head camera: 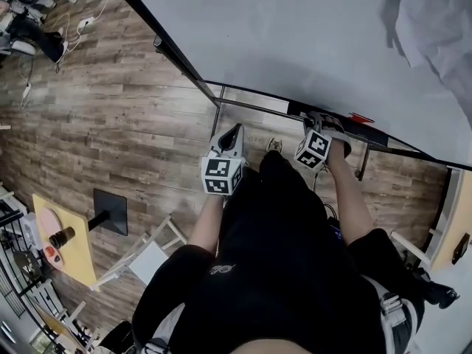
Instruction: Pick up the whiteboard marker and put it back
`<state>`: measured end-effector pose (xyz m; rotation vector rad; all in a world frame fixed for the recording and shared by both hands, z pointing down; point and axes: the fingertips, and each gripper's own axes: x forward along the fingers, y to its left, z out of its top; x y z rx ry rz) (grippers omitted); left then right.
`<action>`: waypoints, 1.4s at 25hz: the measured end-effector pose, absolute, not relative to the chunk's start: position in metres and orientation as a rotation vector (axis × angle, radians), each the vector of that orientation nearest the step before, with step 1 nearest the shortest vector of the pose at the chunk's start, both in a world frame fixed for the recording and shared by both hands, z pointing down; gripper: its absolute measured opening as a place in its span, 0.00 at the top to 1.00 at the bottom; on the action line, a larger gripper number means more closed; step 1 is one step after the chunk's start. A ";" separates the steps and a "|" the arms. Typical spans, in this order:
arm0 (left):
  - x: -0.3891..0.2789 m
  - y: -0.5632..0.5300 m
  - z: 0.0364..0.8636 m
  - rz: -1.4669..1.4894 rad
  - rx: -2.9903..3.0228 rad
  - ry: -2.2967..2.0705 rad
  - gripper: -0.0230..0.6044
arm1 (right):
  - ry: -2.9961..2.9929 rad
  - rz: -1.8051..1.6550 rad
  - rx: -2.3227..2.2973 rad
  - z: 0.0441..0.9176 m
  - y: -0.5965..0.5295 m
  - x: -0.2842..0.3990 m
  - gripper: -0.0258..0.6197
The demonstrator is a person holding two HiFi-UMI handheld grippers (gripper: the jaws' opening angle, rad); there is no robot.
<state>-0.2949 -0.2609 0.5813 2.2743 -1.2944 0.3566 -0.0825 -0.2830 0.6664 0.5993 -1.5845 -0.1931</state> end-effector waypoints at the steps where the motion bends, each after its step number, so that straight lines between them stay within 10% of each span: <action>1: -0.295 -0.263 0.581 0.358 2.271 -1.301 0.95 | -1.583 -0.195 0.594 0.668 -0.285 -0.082 0.87; 35: -0.283 -0.279 0.586 0.361 2.270 -1.268 0.95 | -1.566 -0.259 0.644 0.654 -0.293 -0.080 0.77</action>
